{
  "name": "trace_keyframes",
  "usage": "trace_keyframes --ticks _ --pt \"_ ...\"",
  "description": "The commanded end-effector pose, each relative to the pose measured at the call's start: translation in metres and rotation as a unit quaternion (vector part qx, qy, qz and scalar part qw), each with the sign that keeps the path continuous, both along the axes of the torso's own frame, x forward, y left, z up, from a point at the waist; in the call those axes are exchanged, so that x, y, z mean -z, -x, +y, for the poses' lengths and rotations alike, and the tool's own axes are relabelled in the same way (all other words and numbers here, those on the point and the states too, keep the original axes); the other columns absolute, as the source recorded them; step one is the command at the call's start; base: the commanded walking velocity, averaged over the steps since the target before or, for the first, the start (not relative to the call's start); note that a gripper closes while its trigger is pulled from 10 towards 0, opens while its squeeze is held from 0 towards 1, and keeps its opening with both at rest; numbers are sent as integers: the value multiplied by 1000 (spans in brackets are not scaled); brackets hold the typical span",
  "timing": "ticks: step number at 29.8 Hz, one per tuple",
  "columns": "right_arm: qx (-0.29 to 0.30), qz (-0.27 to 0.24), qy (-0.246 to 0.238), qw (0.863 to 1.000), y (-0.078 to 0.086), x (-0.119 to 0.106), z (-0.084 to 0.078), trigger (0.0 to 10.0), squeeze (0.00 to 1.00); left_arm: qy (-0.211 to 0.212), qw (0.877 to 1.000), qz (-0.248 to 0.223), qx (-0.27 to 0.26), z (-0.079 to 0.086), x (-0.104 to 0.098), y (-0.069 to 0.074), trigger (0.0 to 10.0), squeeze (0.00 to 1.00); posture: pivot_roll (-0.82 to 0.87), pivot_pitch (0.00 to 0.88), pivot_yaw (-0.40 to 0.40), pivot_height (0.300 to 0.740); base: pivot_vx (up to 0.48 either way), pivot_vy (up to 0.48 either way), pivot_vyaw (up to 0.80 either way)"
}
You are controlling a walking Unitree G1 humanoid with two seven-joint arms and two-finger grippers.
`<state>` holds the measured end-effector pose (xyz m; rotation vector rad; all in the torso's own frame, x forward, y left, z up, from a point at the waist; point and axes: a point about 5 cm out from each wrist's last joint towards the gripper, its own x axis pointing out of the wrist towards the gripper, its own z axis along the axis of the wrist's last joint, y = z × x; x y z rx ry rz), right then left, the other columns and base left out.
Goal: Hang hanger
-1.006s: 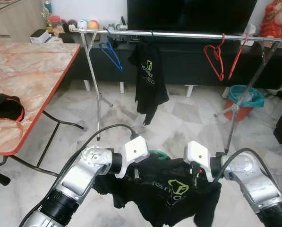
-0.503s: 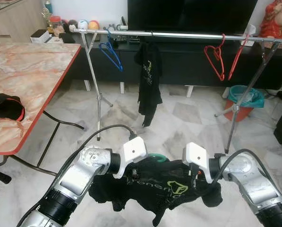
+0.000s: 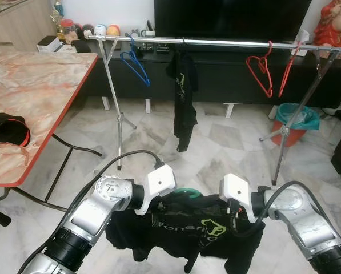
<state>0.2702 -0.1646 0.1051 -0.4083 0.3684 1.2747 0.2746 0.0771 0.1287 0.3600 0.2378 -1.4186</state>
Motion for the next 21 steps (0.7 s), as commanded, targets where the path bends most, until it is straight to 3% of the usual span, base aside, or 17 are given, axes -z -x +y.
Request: trace_keyframes --ticks 1,20,21 --pt "16 -27 -11 999 -5 -11 -1 10000 0 -1 999 3 37 -9 -1 5 0 0 4 0 -22 740 0 0 0" --pt "22 -37 -26 999 -11 -15 5 10000 24 4 999 -2 44 -12 -3 6 0 0 6 0 -22 740 0 0 0" --pt "22 -32 -33 999 -10 -15 5 10000 1000 4 999 -2 45 -12 -3 6 0 0 9 0 -22 740 0 0 0"
